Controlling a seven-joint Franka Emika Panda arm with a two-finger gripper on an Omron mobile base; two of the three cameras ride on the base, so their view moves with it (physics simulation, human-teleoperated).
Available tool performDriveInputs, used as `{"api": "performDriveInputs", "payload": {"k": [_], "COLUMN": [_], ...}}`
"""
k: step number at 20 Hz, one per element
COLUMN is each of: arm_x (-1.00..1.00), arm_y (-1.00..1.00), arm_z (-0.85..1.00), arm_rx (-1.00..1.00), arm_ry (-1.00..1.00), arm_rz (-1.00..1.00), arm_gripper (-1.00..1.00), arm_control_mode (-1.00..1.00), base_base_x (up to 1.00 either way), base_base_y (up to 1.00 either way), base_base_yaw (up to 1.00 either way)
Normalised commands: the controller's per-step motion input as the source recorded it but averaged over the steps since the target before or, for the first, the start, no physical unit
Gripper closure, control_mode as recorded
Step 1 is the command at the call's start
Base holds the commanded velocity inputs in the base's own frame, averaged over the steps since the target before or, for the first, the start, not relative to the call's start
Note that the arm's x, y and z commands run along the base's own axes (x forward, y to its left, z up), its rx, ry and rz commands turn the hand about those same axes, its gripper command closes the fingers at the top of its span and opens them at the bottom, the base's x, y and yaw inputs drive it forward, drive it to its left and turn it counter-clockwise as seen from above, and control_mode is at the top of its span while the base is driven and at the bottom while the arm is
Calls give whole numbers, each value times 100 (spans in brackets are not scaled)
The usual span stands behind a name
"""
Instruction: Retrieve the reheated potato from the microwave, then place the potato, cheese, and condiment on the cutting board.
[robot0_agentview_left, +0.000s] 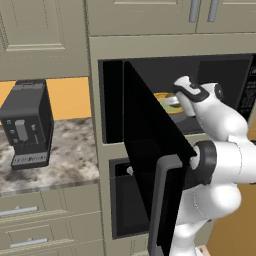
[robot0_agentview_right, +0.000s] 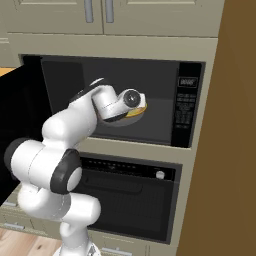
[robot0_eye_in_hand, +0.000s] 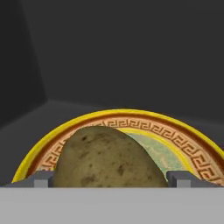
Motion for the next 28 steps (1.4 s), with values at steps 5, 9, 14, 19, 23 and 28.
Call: {"api": "performDriveInputs", "payload": {"k": [5, 9, 14, 19, 23, 28], "arm_x": [-47, -51, -45, -40, -42, -45], "arm_y": [0, 0, 0, 0, 0, 0], "arm_z": [17, 18, 34, 32, 26, 33], "arm_rx": [0, 0, 0, -1, -4, 0], "arm_ry": [0, -2, -2, 11, 13, 3], "arm_rz": [-3, -1, -1, -8, -9, -9], "arm_gripper": [100, 100, 100, 100, 100, 100], "arm_control_mode": [-100, -100, -100, -100, -100, -100], "base_base_x": [0, 0, 0, 0, 0, 0], "base_base_y": [0, 0, 0, 0, 0, 0], "base_base_yaw": [0, 0, 0, 0, 0, 0]}}
